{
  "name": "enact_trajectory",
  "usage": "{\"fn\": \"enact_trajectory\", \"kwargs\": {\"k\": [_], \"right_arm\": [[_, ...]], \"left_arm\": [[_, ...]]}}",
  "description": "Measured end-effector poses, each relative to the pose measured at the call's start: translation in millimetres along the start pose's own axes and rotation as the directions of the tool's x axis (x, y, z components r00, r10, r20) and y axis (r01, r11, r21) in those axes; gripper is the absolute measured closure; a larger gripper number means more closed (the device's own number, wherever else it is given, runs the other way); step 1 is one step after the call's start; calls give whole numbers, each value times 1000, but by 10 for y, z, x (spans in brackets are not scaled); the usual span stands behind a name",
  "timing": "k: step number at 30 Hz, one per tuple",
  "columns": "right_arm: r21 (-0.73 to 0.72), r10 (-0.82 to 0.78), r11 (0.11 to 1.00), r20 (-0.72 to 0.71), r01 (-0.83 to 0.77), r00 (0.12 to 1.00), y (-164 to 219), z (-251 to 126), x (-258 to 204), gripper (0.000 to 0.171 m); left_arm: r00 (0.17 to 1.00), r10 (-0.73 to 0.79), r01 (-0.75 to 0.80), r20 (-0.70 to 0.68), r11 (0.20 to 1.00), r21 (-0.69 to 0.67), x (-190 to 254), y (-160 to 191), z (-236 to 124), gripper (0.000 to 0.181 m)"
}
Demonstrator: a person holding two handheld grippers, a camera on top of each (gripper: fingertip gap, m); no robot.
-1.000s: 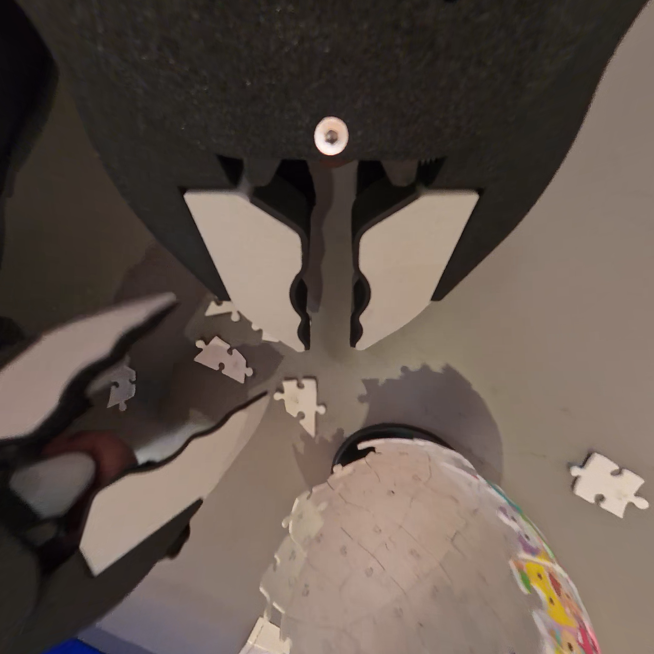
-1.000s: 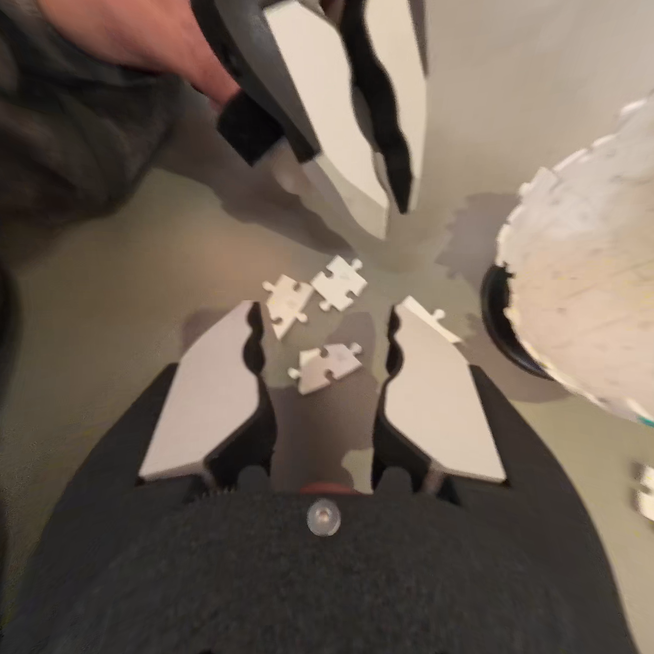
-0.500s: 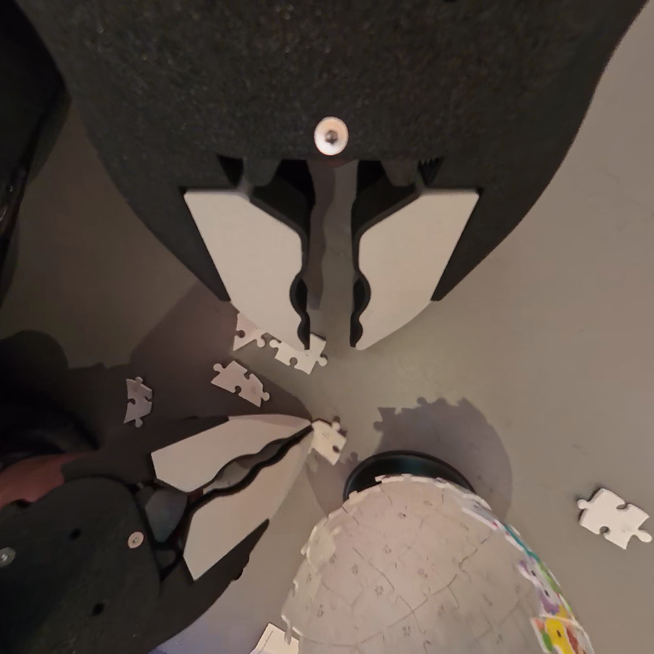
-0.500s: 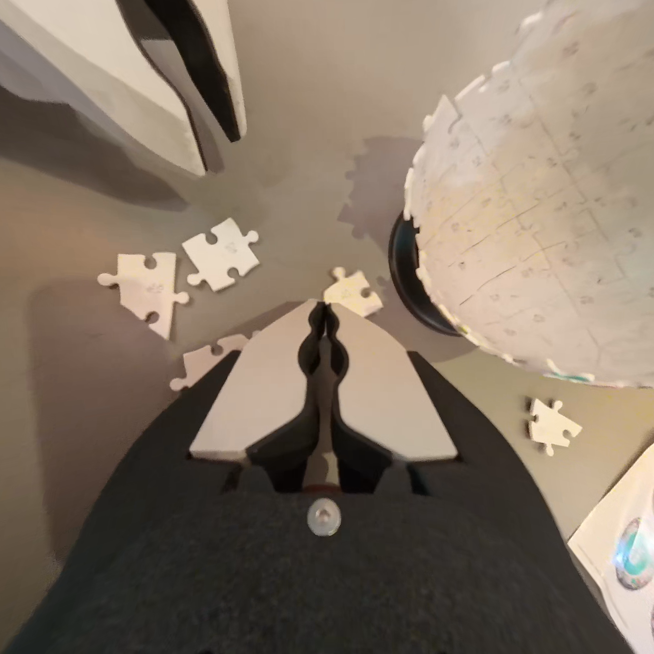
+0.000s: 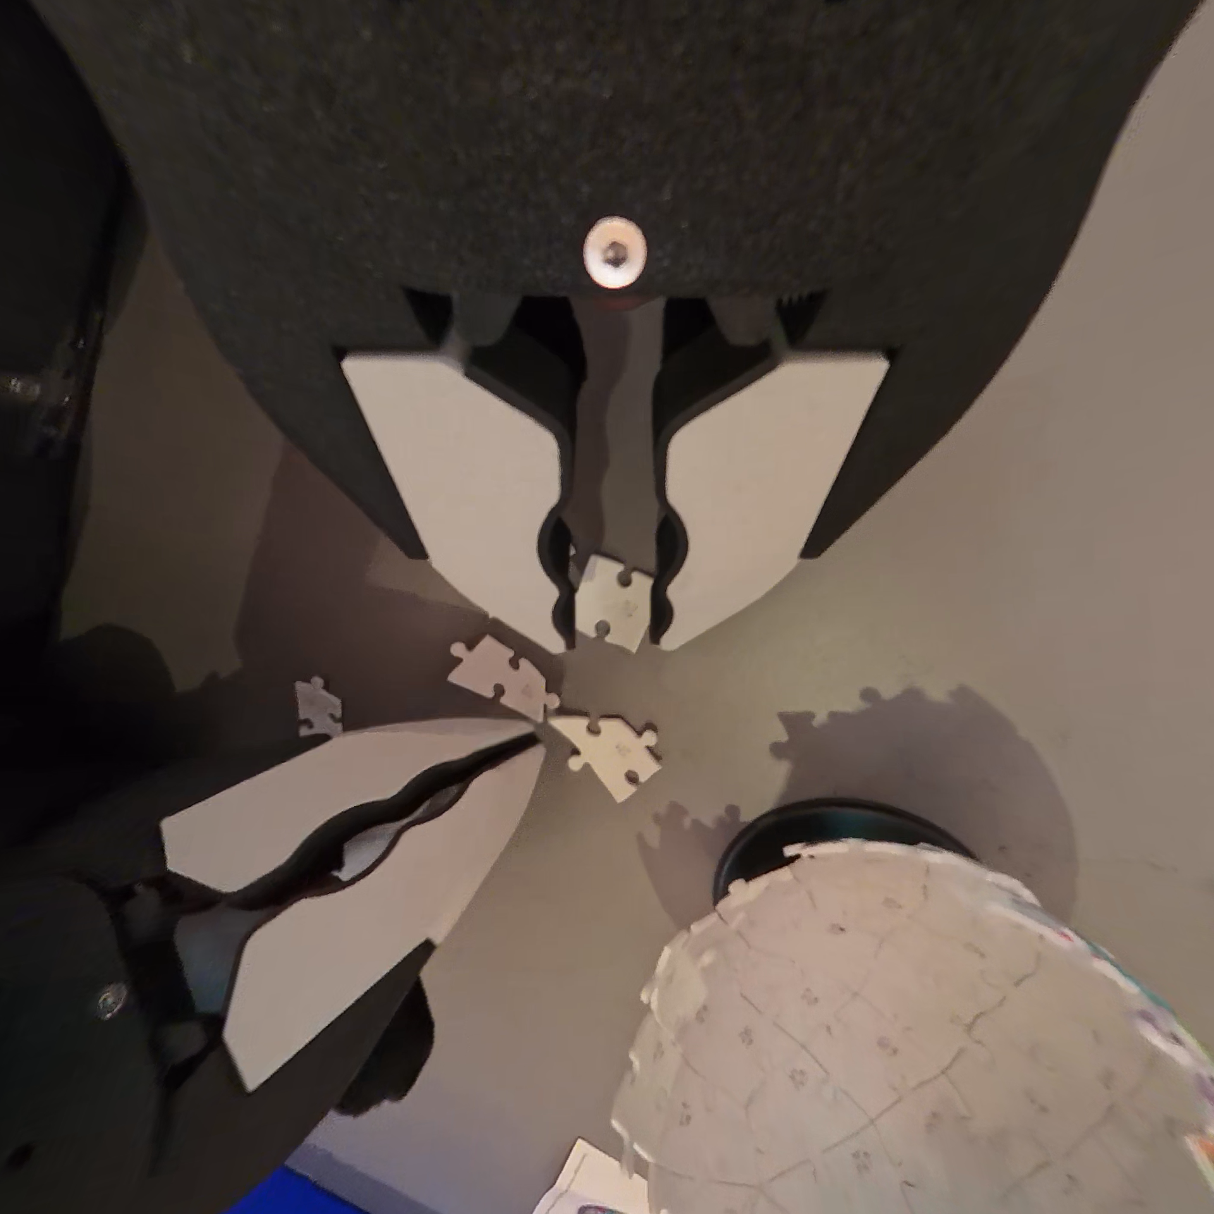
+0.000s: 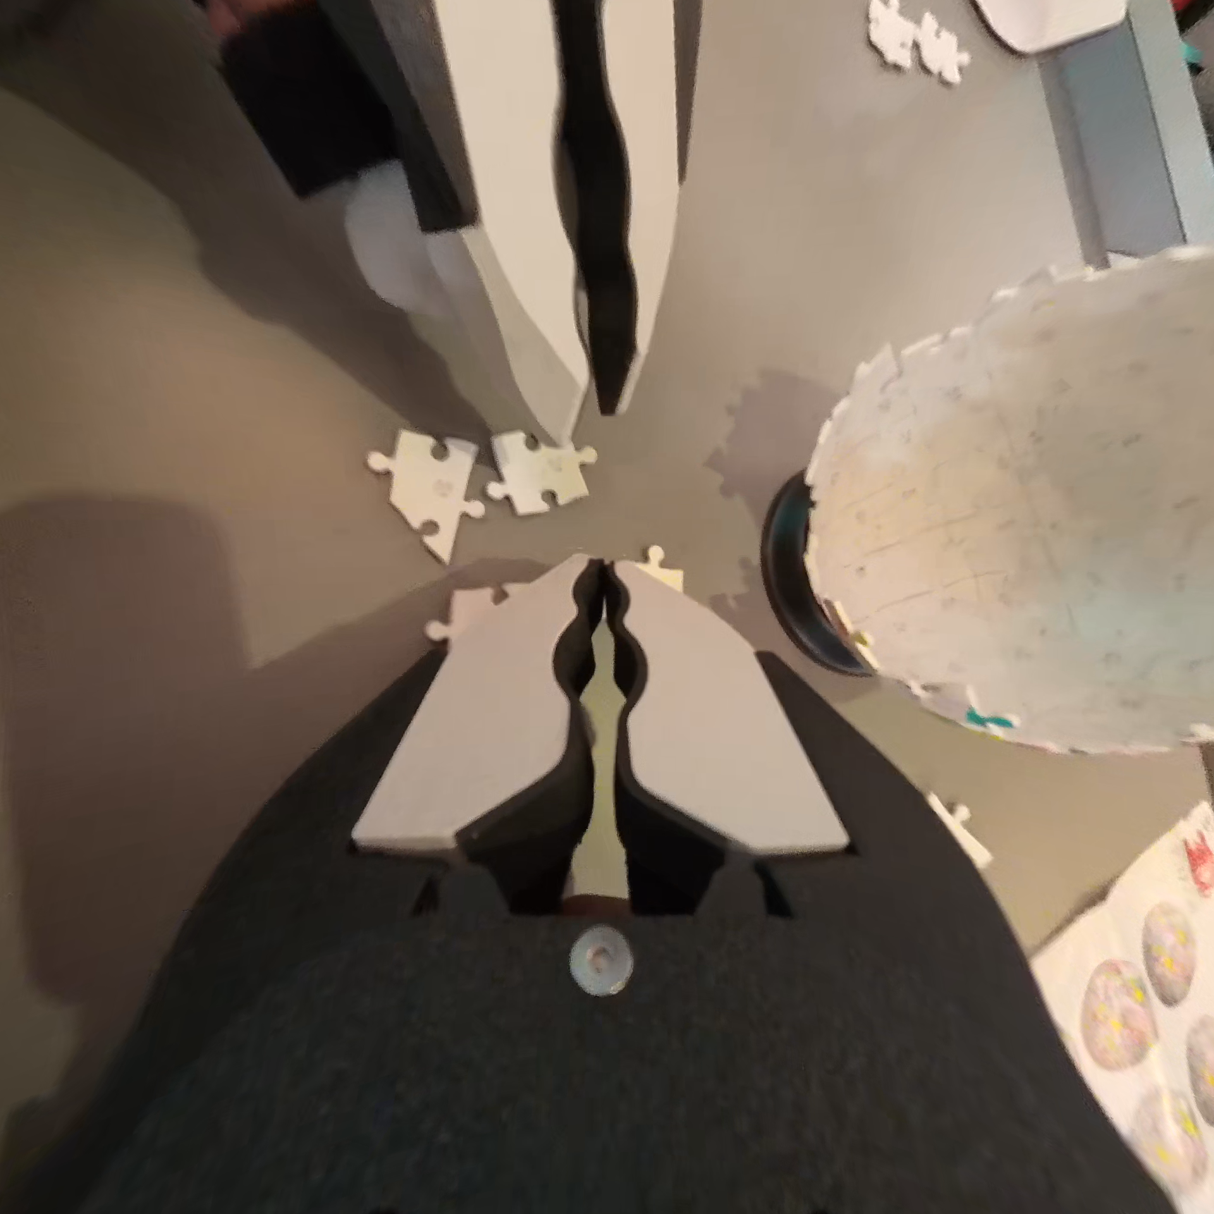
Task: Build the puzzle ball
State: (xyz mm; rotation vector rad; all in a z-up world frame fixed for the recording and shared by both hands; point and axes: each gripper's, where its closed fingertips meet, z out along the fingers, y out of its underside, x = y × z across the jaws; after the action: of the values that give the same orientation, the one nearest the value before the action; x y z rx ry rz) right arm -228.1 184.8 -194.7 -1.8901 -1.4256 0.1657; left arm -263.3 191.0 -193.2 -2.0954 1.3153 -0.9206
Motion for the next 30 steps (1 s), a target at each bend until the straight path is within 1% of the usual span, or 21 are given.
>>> {"fn": "enact_trajectory", "kwargs": {"k": [2, 3, 5, 7, 8, 11, 13, 15, 16, 21, 25, 28, 30], "right_arm": [[-56, -22, 998, -63, 18, 998, 122, 4, 102, 171], [-74, -26, 997, -83, 20, 996, 180, 18, 137, 168], [-100, 54, 993, -65, -61, 996, 266, 95, 141, 127], [-74, 168, 983, -20, -170, 986, 244, 147, 126, 118], [-75, 196, 978, -20, -197, 980, 251, 165, 143, 116], [-58, 234, 971, 25, -232, 972, 246, 193, 110, 126], [-39, 282, 959, 78, -279, 956, 229, 211, 57, 140], [-29, 281, 960, 63, -279, 958, 232, 214, 71, 142], [-30, 264, 965, 64, -262, 962, 227, 210, 55, 146], [-49, 193, 980, -11, -194, 981, 211, 200, 70, 157], [-30, 129, 991, -117, -133, 985, 144, 114, 177, 167], [-12, 56, 998, -185, -60, 981, 35, -3, 226, 169], [13, -16, 1000, -236, 20, 972, -64, -88, 238, 169]], "left_arm": [[1000, -11, 11, -8, 1000, 2, 4, -13, 16, 160], [1000, -12, 12, -10, 1000, 2, 6, -20, 19, 160], [1000, -5, 5, -7, 1000, 7, 9, -35, 19, 160], [1000, 3, -3, -6, 1000, 7, 21, -40, 21, 160], [1000, 7, -7, -4, 1000, 3, 24, -34, 26, 160], [1000, 16, -16, 4, 1000, -14, 23, 1, 45, 160], [1000, 16, -16, 4, 1000, -20, 21, 14, 55, 160], [1000, 15, -15, 2, 1000, -21, 19, 16, 55, 160], [1000, 14, -14, 2, 1000, -19, 17, 14, 52, 160], [1000, 4, -3, 12, 1000, -13, -4, 10, 43, 160], [1000, -17, 17, -2, 1000, -9, 22, -3, 74, 160], [999, -38, 39, -30, 999, 16, 84, -58, 96, 160], [996, -50, 54, -67, 997, 51, 148, -128, 89, 160]]}}
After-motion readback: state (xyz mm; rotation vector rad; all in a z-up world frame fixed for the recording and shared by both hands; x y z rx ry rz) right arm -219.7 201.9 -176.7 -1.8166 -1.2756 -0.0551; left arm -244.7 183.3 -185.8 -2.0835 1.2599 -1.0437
